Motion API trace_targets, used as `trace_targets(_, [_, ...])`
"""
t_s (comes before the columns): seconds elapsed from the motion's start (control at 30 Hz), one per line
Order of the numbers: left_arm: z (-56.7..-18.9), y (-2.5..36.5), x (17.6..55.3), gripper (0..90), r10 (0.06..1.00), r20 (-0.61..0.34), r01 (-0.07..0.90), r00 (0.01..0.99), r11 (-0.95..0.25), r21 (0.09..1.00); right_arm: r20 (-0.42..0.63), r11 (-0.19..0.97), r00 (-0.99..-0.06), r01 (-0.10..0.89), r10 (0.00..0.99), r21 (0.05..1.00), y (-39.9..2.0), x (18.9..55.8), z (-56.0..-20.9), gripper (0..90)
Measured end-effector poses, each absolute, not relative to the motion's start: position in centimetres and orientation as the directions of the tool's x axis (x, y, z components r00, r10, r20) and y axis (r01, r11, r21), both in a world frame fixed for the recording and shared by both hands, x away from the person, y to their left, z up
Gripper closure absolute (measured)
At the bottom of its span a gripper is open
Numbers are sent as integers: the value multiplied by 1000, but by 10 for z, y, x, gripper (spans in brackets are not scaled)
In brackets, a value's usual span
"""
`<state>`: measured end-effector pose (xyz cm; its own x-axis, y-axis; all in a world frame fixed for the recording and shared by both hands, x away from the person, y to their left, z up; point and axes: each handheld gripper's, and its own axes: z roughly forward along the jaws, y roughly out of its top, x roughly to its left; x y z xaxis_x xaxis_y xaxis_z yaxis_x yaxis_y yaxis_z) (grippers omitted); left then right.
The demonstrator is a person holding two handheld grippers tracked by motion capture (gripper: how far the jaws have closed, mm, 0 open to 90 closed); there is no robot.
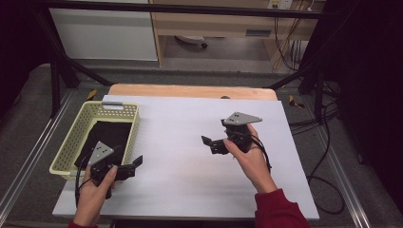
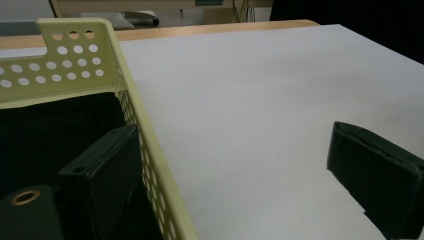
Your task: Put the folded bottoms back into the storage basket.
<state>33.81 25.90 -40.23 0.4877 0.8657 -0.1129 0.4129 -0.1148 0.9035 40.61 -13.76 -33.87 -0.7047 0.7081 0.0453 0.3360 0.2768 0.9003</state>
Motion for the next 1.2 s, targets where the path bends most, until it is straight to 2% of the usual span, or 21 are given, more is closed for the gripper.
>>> trace_targets(0.27, [-409,260,336,75,863,-117,407,492,-109,907,78,205,-651,347,755,915,-182,393,-356,52])
trace_targets(0.47, [-409,261,336,74,860,-120,397,496,-102,912,59,201,-628,335,776,921,-205,381,-372,43])
trace_targets(0.83, [-409,262,336,74,861,-124,399,493,-98,912,80,162,-574,359,815,919,-238,364,-388,43])
trace_targets(1.2, [-407,267,335,72,865,-130,397,484,-84,914,94,158,-552,392,829,906,-253,353,-406,41])
